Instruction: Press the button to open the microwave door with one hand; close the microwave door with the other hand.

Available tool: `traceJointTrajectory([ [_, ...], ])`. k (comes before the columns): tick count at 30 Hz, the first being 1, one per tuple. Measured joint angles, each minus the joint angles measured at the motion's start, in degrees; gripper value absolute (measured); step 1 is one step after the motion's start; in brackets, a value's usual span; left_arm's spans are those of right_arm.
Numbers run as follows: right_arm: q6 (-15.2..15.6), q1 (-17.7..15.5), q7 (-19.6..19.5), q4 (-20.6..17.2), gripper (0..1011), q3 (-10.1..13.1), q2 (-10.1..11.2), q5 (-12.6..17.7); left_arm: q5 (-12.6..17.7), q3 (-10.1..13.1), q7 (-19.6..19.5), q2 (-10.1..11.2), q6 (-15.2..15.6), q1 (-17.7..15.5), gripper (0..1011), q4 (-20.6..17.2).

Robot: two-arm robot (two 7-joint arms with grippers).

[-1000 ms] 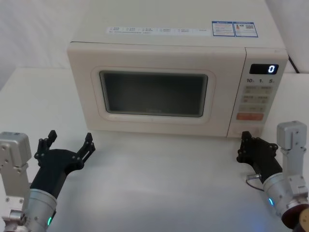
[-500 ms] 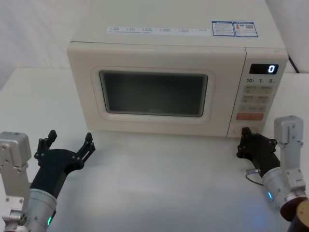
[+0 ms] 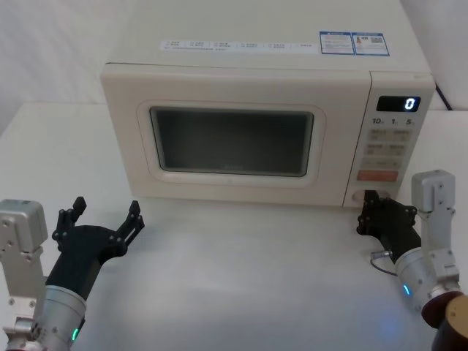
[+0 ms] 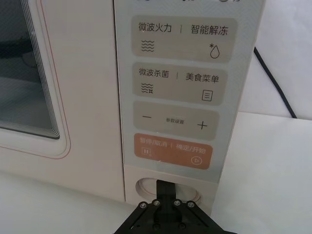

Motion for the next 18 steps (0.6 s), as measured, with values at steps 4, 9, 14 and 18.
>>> traceJointTrajectory([
  [4,-0.1,0.4,0.0,0.5,0,0.0,-0.1,-0.1,0.0,0.0,0.0,0.0,0.0,0.0,1001,0.0],
  [9,-0.3,0.8,-0.1,1.1,0,0.1,-0.2,-0.2,0.0,0.0,0.0,0.0,0.0,0.0,1001,0.0],
  [14,-0.5,1.3,-0.1,1.6,0,0.2,-0.4,-0.2,0.0,0.0,0.0,0.0,0.0,0.0,1001,0.0],
  [18,-0.6,1.6,-0.2,2.0,0,0.4,-0.5,-0.1,0.0,0.0,0.0,0.0,0.0,0.0,1001,0.0],
])
